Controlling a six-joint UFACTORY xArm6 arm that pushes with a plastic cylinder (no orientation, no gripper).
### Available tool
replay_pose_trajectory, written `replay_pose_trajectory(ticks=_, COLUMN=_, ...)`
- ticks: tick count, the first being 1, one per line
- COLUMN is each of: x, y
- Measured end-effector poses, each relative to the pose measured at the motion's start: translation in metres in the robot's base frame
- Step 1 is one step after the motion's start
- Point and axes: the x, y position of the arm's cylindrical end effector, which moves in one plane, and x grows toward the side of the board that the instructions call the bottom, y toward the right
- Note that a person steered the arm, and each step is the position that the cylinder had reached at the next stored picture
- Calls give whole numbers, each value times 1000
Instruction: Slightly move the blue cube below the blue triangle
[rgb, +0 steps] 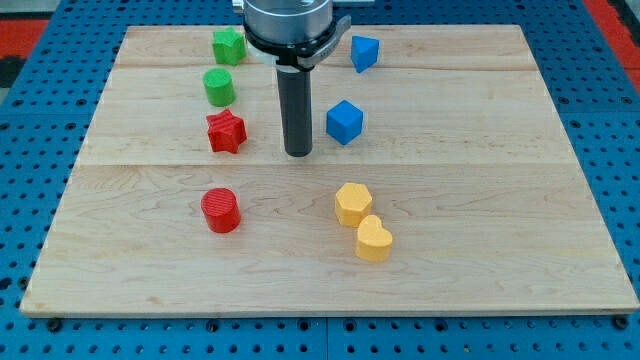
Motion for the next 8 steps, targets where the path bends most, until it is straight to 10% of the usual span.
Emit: replay_pose_trajectory(ticks=8, x=-40, y=76)
